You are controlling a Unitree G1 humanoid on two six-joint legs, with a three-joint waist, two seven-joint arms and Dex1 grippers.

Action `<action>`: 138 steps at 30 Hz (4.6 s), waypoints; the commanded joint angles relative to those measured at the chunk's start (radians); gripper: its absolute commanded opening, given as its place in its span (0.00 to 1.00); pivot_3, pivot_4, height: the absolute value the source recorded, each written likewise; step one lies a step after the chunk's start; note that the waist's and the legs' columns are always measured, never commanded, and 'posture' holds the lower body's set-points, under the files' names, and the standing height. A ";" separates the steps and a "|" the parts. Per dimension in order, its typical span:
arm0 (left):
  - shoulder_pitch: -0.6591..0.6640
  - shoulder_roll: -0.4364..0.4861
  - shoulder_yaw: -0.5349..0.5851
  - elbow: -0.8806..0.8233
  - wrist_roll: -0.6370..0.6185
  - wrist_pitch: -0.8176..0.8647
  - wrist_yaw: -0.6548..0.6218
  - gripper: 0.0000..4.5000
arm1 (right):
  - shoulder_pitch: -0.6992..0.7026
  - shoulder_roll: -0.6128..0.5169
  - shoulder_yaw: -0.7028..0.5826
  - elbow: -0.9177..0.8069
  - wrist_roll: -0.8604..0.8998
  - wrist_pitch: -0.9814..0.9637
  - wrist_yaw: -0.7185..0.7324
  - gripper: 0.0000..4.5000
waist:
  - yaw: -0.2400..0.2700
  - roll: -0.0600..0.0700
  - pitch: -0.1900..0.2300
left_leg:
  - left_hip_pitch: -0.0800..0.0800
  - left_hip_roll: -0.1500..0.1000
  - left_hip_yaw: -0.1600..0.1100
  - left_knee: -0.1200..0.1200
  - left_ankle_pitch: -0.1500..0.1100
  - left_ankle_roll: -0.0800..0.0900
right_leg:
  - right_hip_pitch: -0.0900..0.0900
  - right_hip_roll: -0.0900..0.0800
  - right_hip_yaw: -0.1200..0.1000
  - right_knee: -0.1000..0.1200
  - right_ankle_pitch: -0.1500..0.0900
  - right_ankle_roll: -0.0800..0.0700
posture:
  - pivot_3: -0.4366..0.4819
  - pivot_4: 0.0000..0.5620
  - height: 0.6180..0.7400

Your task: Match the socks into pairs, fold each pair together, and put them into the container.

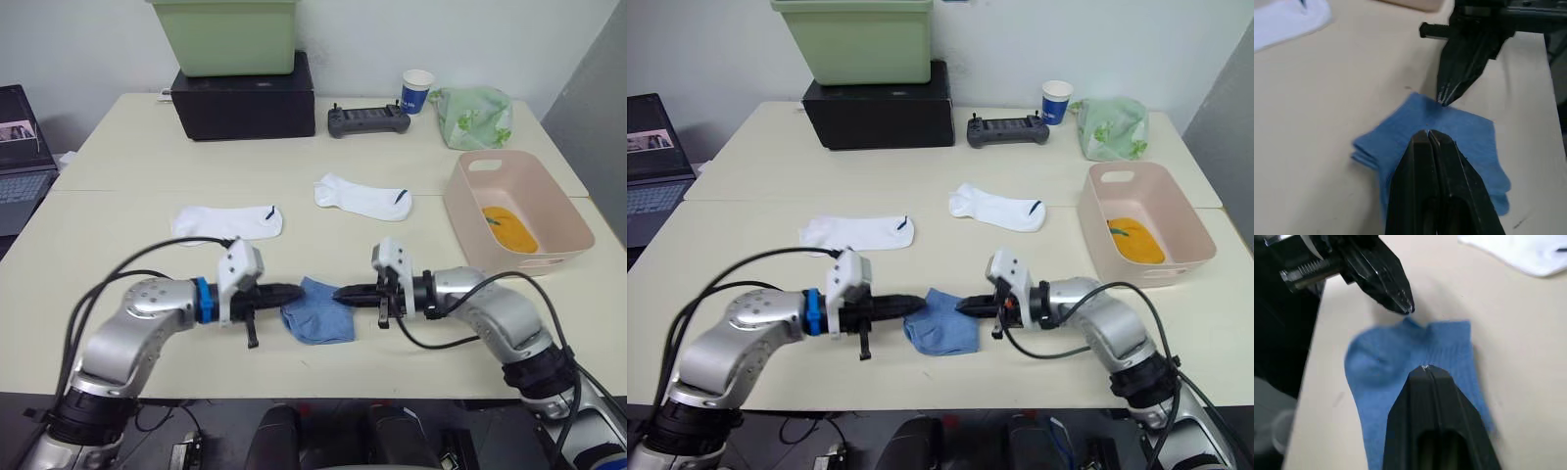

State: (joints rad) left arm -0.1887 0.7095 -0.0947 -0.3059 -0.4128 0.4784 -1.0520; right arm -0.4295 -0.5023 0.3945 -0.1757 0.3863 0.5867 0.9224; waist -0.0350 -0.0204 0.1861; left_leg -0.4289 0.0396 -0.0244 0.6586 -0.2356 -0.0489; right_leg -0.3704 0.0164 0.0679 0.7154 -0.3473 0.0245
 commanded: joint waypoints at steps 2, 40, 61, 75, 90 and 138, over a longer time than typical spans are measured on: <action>0.032 -0.005 -0.059 0.066 0.105 -0.101 0.023 0.00 | 0.035 -0.019 0.045 0.025 -0.097 -0.095 0.023 0.01 | 0.001 0.000 0.000 | 0.000 0.000 0.000 0.000 0.000 0.000 | 0.000 0.000 0.000 0.000 0.000 0.000 | 0.48 0.27 1.00; 0.126 0.011 -0.026 0.130 0.143 -0.231 0.005 0.00 | -0.088 0.398 -0.416 0.092 0.359 0.916 -0.387 0.76 | -0.017 0.001 -0.001 | 0.001 0.001 0.000 -0.001 0.000 0.000 | 0.001 0.001 0.000 0.001 0.000 -0.001 | 0.48 0.27 1.00; 0.098 0.013 0.123 -0.022 -0.042 -0.107 0.029 0.00 | -0.067 0.331 -0.435 0.036 0.384 0.810 -0.348 0.01 | -0.019 0.001 -0.001 | 0.001 0.002 0.001 -0.003 0.000 0.000 | 0.000 0.001 0.001 0.001 0.000 -0.001 | 0.48 0.27 1.00; -0.492 -0.006 0.140 -0.061 -0.385 0.342 0.181 0.85 | -0.221 -0.004 -0.680 -0.187 0.429 0.622 -0.331 0.00 | -0.005 0.000 0.000 | -0.004 0.001 -0.001 0.000 0.000 0.000 | -0.003 0.006 -0.002 0.000 0.000 -0.001 | 0.48 0.27 1.00; -0.700 -0.289 0.079 0.045 -0.337 0.347 0.330 1.00 | -0.300 -0.539 -0.443 0.349 -0.258 -0.302 -0.235 0.00 | 0.003 -0.001 0.001 | -0.004 -0.002 0.003 0.002 0.000 0.000 | -0.002 0.003 0.002 -0.002 0.001 0.000 | 0.48 0.27 1.00; -0.620 -0.268 0.069 -0.031 -0.310 0.330 0.334 1.00 | -0.533 -0.471 -0.244 0.867 -0.609 -0.618 0.079 0.57 | 0.002 0.003 0.003 | -0.003 -0.007 0.000 0.004 0.003 -0.004 | 0.000 -0.005 0.002 0.000 0.000 0.000 | 0.48 0.27 1.00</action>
State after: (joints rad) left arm -0.7953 0.4426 -0.0348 -0.3129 -0.7231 0.8269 -0.7139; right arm -0.9540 -0.9634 0.1683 0.6800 -0.2152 -0.0118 1.0446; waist -0.0326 -0.0179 0.1889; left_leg -0.4317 0.0321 -0.0243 0.6623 -0.2326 -0.0528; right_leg -0.3702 0.0109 0.0693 0.7153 -0.3469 0.0242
